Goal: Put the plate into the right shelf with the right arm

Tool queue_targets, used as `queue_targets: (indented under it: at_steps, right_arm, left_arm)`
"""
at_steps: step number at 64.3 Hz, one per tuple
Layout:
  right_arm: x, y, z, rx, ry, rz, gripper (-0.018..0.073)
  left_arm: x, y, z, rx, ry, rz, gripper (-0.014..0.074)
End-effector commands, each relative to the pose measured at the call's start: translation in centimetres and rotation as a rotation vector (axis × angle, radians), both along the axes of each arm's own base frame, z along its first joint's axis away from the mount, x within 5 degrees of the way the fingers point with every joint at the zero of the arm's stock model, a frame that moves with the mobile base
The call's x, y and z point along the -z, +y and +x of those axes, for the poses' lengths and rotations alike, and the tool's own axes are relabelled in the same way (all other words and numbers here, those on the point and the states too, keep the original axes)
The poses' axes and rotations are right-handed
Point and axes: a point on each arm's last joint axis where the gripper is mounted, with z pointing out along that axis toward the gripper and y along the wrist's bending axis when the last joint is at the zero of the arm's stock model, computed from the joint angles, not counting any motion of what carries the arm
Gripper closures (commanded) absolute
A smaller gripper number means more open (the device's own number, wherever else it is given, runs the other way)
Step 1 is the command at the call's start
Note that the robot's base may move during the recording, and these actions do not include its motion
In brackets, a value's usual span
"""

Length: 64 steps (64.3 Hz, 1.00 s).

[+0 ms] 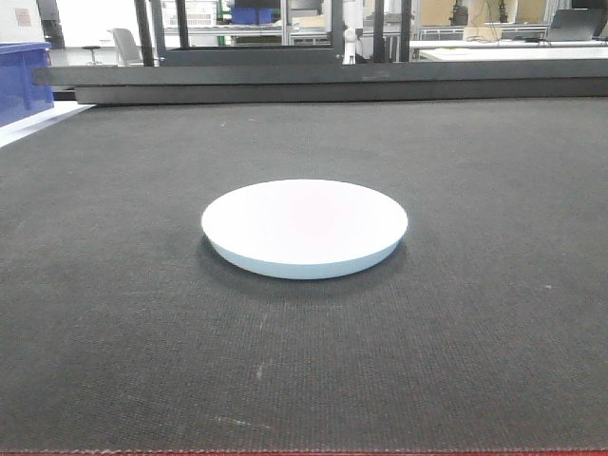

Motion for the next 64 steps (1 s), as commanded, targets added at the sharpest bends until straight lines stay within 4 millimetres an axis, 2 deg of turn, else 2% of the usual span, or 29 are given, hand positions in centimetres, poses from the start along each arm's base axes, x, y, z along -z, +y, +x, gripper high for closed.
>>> queue_targets:
  at_steps: [1, 46, 54, 64]
  right_arm:
    - [-1.2, -0.1, -0.2, 0.007, -0.116, 0.000, 0.0504]
    - [-1.5, -0.1, -0.3, 0.008, -0.148, 0.001, 0.0504]
    - [-4.4, -0.1, -0.8, 0.005, -0.180, 0.003, 0.0504]
    - [-9.5, 0.0, -1.0, -0.010, -0.042, -0.006, 0.0493]
  left_arm:
    - [-0.5, 0.2, -0.1, -0.018, -0.088, -0.011, 0.0643]
    - [-0.5, 0.2, -0.1, -0.018, -0.088, -0.011, 0.0643]
    - [-0.5, 0.2, -0.1, -0.018, -0.088, -0.011, 0.0643]
    - [-0.5, 0.2, -0.1, -0.018, -0.088, -0.011, 0.0643]
